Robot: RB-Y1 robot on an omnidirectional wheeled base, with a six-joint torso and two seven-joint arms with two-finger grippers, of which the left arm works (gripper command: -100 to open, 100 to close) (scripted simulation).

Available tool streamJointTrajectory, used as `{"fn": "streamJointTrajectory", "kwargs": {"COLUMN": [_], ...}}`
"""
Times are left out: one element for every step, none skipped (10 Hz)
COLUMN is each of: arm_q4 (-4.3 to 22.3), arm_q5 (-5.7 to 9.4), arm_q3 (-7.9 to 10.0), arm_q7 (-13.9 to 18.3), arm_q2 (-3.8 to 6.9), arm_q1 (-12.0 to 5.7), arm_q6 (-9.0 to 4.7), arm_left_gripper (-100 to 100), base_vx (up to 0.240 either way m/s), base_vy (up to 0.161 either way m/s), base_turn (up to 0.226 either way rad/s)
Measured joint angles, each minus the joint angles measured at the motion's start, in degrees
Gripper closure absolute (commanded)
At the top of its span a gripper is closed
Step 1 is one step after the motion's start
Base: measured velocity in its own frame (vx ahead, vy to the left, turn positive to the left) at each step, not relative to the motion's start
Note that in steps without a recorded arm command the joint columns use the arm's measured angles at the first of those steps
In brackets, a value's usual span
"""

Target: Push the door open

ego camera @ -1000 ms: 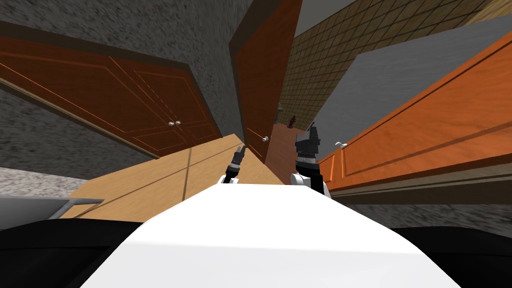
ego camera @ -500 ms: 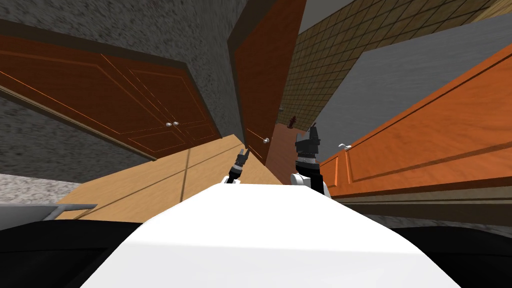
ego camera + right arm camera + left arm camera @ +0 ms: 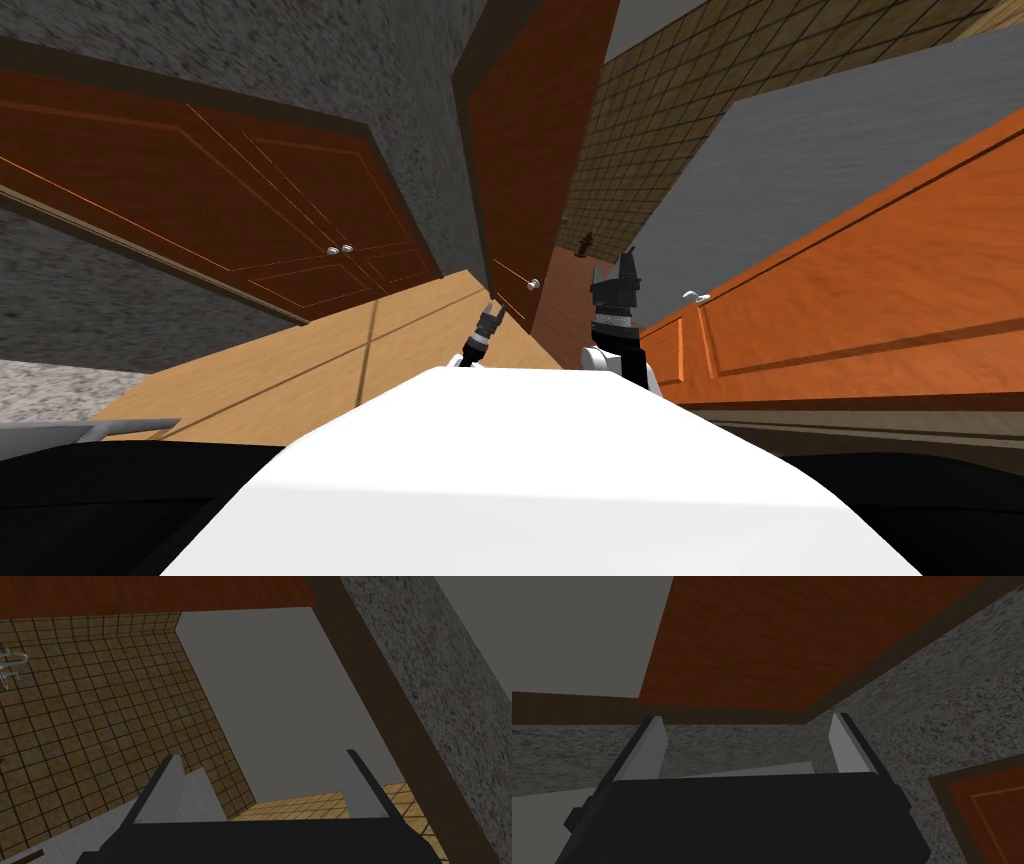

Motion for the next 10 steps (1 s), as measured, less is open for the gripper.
{"fn": "streamJointTrajectory", "kwargs": {"arm_q4": [1.3,2.7,4.2,4.9,6.5,8.0,8.7,9.2,10.8,11.8], "arm_q5": [-0.51,-1.02,-1.44,-1.96,-2.41,-2.82,-3.28,-3.81,-4.27,-4.73], "arm_q3": [-0.42,-0.80,-1.07,-1.54,-1.85,-2.11,-2.51,-3.03,-3.35,-3.73], "arm_q7": [-1.0,-2.1,-3.1,-4.0,-5.0,-5.9,-6.8,-7.7,-8.7,-9.6], "arm_q2": [-0.09,-0.23,-0.22,-0.16,-0.32,-0.32,-0.16,-0.07,-0.33,-0.41], "arm_q1": [-0.21,-0.68,-1.11,-1.10,-1.55,-1.92,-2.00,-1.82,-2.35,-2.52], "arm_q6": [-0.43,-0.70,-1.05,-1.15,-1.54,-2.06,-2.20,-2.25,-2.50,-2.74], "arm_left_gripper": [-100,-100,-100,-100,-100,-100,-100,-100,-100,-100], "base_vx": [0.117,0.105,0.096,0.091,0.101,0.099,0.101,0.112,0.096,0.084], "base_vy": [0.029,0.014,0.003,0.012,0.011,0.011,0.026,0.022,0.015,0.007], "base_turn": [-0.007,-0.010,-0.005,-0.005,-0.010,-0.006,-0.007,-0.008,-0.008,-0.006]}}
